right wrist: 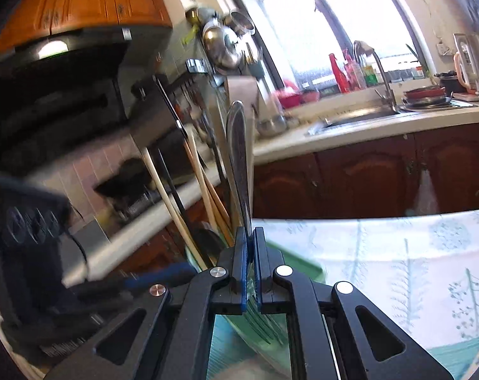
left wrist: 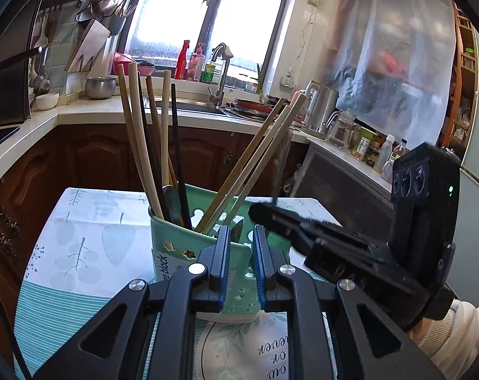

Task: Organize utensils
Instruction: 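Open both tools, releasing fork and spoon into the green holder, then move the open right tool down to the white ceramic spoon and grasp it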

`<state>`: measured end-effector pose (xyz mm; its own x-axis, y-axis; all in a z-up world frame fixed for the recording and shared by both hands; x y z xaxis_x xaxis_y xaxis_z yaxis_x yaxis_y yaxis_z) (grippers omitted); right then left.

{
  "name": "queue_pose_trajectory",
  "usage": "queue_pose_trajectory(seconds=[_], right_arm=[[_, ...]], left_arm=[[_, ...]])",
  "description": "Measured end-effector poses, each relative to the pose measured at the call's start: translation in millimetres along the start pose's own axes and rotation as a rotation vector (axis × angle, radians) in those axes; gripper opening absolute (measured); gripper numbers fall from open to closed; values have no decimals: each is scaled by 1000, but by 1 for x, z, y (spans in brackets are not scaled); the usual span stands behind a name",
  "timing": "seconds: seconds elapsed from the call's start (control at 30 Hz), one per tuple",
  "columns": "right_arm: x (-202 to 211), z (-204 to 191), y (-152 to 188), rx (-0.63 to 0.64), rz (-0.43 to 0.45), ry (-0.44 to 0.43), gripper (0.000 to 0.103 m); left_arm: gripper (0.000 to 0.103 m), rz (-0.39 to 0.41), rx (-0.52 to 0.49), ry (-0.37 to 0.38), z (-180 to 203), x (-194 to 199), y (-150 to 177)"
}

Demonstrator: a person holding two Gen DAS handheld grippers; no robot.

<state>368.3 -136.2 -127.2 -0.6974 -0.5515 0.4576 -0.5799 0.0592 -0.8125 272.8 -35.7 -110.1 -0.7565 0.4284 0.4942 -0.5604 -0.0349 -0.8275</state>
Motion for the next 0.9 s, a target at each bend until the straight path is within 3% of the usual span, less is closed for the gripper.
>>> queue_pose_trajectory(seconds=[0.03, 0.1, 0.17, 0.37, 0.5, 0.6, 0.77, 0.9], right_arm=[[-1, 0, 3, 9, -16, 11, 10], [0, -1, 6, 19, -20, 18, 29], [5, -4, 5, 25, -6, 26, 34], [23, -11, 6, 2, -47, 58, 35], [57, -15, 19, -4, -105, 93, 35], [84, -14, 41, -7, -166, 130, 35], [128, -6, 88, -35, -270, 195, 35], [164, 3, 119, -37, -312, 248, 35]], left_arm=[[12, -1, 3, -1, 0, 0, 0], [14, -11, 7, -3, 1, 0, 1], [16, -27, 13, -7, 1, -1, 4], [22, -91, 26, -30, 8, 7, 13], [40, -134, 29, -61, 16, 18, 21], [43, -162, 18, -85, 24, 27, 28], [65, -223, -8, -156, 38, 40, 45], [74, -257, -39, -182, 55, 49, 63]])
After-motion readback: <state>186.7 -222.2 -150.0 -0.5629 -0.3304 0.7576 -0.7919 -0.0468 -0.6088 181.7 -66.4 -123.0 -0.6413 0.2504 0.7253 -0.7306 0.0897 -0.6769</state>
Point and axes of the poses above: each gripper's, at about its wrist camera, not at the fingertips, and x roughly against the way its jaws point, z to its right, y to its underside, the point moved 5 cm from there along -x, roughly the way its jaws point, and after that the axes turned 1 degree about -z, right-handed, at the moved point
